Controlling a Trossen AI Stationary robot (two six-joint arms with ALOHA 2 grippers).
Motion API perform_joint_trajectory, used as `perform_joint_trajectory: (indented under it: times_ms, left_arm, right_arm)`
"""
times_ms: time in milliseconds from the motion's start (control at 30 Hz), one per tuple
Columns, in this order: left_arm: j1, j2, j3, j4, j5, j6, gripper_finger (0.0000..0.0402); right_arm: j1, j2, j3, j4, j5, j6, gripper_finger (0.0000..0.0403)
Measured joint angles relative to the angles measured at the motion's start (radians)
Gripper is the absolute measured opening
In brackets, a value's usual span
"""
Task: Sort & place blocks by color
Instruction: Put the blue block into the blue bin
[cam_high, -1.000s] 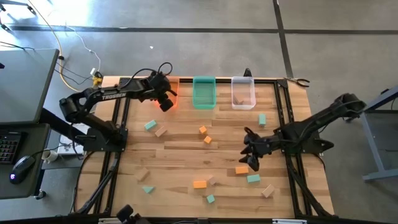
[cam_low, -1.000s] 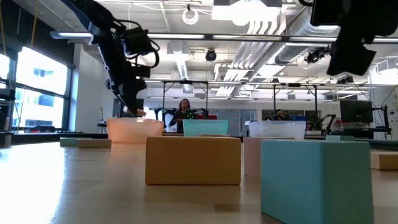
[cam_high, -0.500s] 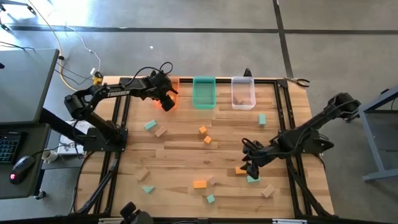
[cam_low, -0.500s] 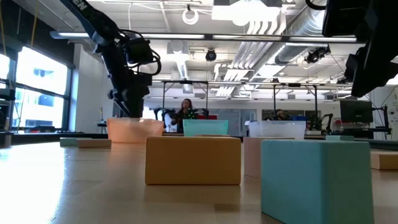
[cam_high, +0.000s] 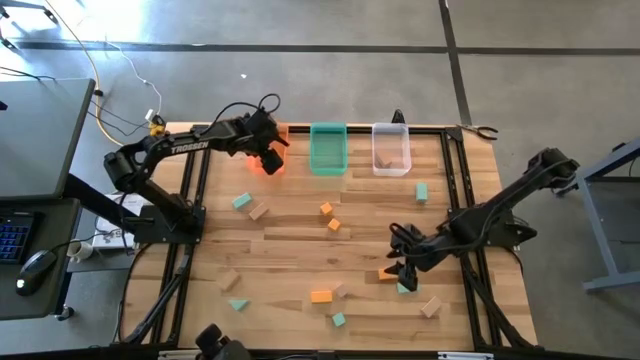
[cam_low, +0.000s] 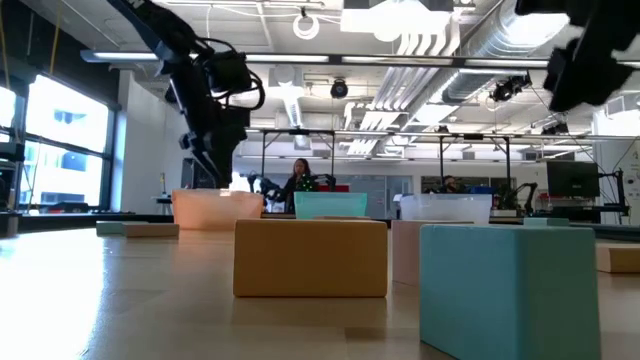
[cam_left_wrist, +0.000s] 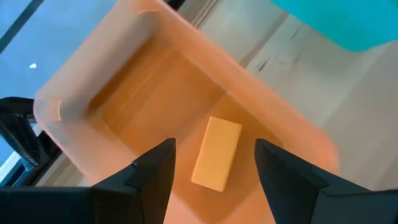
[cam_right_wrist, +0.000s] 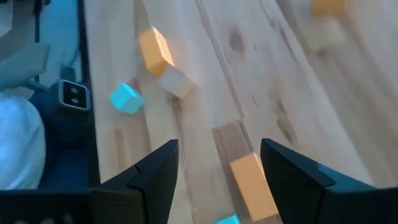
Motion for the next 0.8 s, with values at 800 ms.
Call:
perform_joint_trajectory:
  times_ms: [800]
  left_arm:
    - [-0.107, 0.0, 0.094, -0.091, -0.08, 0.048, 0.0204]
  right_arm:
    - [0.149, 0.198, 0.149, -0.278, -0.121, -0.068, 0.0216]
